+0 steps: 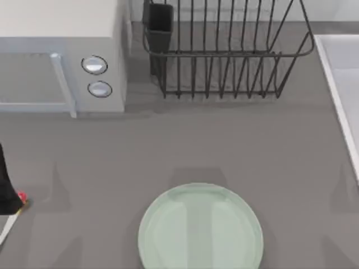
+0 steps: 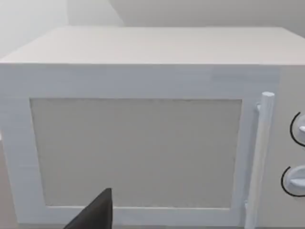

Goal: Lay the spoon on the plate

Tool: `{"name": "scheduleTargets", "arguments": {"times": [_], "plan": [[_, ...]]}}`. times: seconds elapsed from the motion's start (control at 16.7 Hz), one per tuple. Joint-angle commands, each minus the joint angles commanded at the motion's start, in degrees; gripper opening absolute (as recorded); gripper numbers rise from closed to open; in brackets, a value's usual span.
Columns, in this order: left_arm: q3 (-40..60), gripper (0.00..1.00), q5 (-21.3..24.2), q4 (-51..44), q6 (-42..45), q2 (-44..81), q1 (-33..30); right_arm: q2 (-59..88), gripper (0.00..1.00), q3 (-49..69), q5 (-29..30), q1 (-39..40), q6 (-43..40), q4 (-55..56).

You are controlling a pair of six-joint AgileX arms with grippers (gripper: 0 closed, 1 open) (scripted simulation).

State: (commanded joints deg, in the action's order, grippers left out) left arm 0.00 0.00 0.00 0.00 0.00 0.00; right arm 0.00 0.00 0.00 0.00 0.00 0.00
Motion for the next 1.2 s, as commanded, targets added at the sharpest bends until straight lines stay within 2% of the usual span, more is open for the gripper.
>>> {"name": "scheduleTargets", "arguments": {"times": [0.24, 0.42, 0.96, 1.2], "plan": [[1.7, 1.00, 0.0, -1.9, 0.5, 2.0, 0.1, 0.0, 1.00, 0.0, 0.0, 0.0, 0.0, 0.0], [7.6, 1.00, 0.0, -8.4, 2.3, 9.3, 0.4, 0.0, 1.00, 0.0, 0.0, 0.0, 0.0, 0.0], [33.1, 1.00, 0.2, -41.3, 10.3, 54.9, 1.6, 0.0, 1.00, 0.0, 0.0, 0.0, 0.0, 0.0], [43.1, 1.00, 0.1, -53.1, 13.3, 70.1, 2.1, 0.0, 1.00, 0.0, 0.0, 0.0, 0.0, 0.0]]}}
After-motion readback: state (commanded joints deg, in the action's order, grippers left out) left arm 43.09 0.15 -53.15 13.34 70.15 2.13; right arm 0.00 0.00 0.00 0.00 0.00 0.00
